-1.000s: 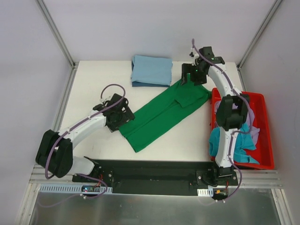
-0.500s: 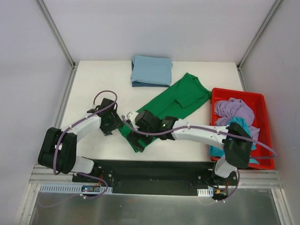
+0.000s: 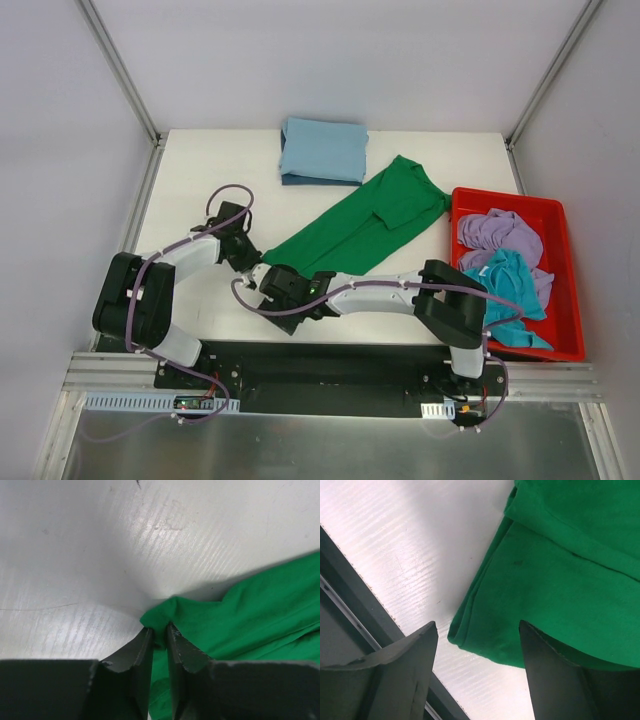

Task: Fold and stack the t-shirts
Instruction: Grab the bottom of the folded rectangular tshirt with both arms, then fold the folded rectangular tshirt in 1/3 of the way, then grab one side of the 2/3 rectangular tshirt with both arms

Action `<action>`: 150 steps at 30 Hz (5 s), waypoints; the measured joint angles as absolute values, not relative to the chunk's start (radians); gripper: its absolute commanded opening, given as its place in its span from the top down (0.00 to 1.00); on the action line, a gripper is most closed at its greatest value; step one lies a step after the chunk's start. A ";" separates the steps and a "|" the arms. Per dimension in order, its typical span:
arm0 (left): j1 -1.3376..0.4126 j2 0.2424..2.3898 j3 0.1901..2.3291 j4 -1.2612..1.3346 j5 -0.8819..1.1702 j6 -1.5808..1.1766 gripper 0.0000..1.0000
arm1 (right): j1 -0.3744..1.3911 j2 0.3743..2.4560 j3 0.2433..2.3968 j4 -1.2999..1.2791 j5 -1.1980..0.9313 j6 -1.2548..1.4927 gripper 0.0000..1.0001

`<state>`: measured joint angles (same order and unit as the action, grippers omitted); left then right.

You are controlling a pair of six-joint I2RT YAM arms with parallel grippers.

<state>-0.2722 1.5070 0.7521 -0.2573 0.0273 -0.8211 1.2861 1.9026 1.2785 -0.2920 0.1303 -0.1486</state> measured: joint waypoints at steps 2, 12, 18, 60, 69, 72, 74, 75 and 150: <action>-0.271 1.515 0.754 -0.249 0.038 -0.823 0.99 | 1.290 1.905 1.277 -0.281 0.140 -0.157 0.36; -0.268 1.511 0.752 -0.255 0.044 -0.832 1.00 | 1.348 1.968 1.313 -0.271 0.216 -0.187 0.69; -0.266 1.452 0.725 -0.322 -0.007 -0.845 1.00 | 1.367 1.975 1.322 -0.303 0.260 -0.181 1.00; -0.446 1.515 1.196 -0.533 -0.141 -0.891 1.00 | 1.007 1.315 0.855 -0.115 0.108 0.070 1.00; -0.458 1.768 1.366 -0.516 -0.088 -0.842 1.00 | 0.897 1.367 0.825 -0.112 0.109 0.094 1.00; -0.458 1.822 1.398 -0.513 -0.068 -0.820 0.98 | 0.874 1.418 0.824 -0.108 0.112 0.100 0.99; -0.458 1.849 1.411 -0.513 -0.056 -0.810 0.96 | 0.863 1.448 0.824 -0.109 0.116 0.105 0.94; -0.458 1.862 1.415 -0.512 -0.051 -0.804 0.95 | 0.859 1.463 0.824 -0.109 0.117 0.108 0.94; -0.207 1.644 0.864 -0.280 0.282 -0.778 0.91 | 1.320 1.808 1.130 -0.317 0.250 -0.227 0.38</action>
